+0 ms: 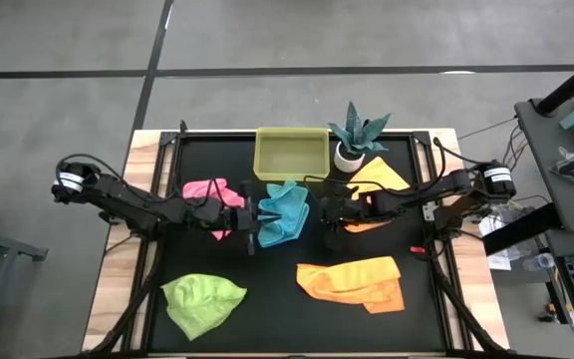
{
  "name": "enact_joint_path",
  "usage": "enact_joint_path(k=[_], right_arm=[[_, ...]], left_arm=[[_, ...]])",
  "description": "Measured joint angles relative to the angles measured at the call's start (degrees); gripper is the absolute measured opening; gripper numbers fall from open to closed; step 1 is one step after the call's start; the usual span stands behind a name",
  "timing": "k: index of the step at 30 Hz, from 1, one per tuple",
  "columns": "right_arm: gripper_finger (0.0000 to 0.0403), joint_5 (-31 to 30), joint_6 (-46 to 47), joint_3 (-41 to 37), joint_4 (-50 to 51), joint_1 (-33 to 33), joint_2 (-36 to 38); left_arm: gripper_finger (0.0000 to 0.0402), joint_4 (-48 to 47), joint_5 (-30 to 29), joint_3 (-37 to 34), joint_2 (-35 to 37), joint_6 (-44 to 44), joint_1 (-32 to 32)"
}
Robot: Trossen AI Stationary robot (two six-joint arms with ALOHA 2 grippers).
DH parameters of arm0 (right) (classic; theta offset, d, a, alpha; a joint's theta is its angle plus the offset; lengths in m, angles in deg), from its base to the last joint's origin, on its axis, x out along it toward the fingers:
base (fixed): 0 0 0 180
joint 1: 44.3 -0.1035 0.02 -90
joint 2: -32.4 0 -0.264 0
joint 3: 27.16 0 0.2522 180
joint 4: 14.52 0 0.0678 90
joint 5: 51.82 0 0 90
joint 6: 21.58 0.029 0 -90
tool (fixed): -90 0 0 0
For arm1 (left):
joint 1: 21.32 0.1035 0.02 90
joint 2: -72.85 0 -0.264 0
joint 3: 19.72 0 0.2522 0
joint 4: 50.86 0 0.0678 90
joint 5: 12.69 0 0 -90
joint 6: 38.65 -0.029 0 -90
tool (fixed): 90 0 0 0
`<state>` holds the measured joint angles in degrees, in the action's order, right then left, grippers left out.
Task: Fold microfiber towels
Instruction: Fold the top orange microfiber cloth
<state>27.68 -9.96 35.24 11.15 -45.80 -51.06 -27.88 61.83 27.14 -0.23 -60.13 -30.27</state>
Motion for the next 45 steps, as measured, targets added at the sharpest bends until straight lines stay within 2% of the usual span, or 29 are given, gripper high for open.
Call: enact_joint_path(k=[6,11,13,18,28,31,33,36,43,45], right_arm=[[0.0157,0.5,-1.0,-0.1,0.0,-0.9,0.0],[0.0191,-0.6,-3.2,-0.1,0.8,-2.1,0.1],[0.0194,-2.9,-2.2,-0.1,3.4,-2.0,0.3],[0.0195,-12.9,0.5,-0.1,10.0,-2.1,0.3],[0.0196,-13.6,1.9,-0.3,9.6,-2.1,-2.9],[0.0194,-16.7,2.4,-0.3,9.5,-2.1,-4.7],[0.0186,-19.6,2.4,-0.3,9.5,-2.3,-5.6],[0.0159,-20.7,2.3,-0.3,9.5,-2.2,-6.4],[0.0039,-20.7,1.1,-0.3,9.6,-3.1,-4.5],[0.0018,-20.7,-0.3,-0.3,9.6,-3.9,-3.3]], left_arm=[[0.0006,0.0,0.0,-0.6,0.0,0.0,0.0],[0.0006,0.1,0.0,-0.6,0.0,0.0,0.0],[0.0006,0.1,0.0,-0.6,0.0,0.0,0.0],[0.0006,0.1,0.0,-0.7,0.0,0.1,0.0],[0.0006,0.1,0.0,-0.7,0.0,0.1,0.0],[0.0006,0.1,0.0,-0.7,0.0,0.2,0.0],[0.0006,0.1,0.0,-0.7,0.0,0.2,0.0],[0.0006,0.1,0.0,-0.7,0.0,0.2,0.0],[0.0006,0.1,0.0,-0.7,0.0,0.1,0.0],[0.0006,0.1,0.0,-0.7,0.0,0.1,0.0]])
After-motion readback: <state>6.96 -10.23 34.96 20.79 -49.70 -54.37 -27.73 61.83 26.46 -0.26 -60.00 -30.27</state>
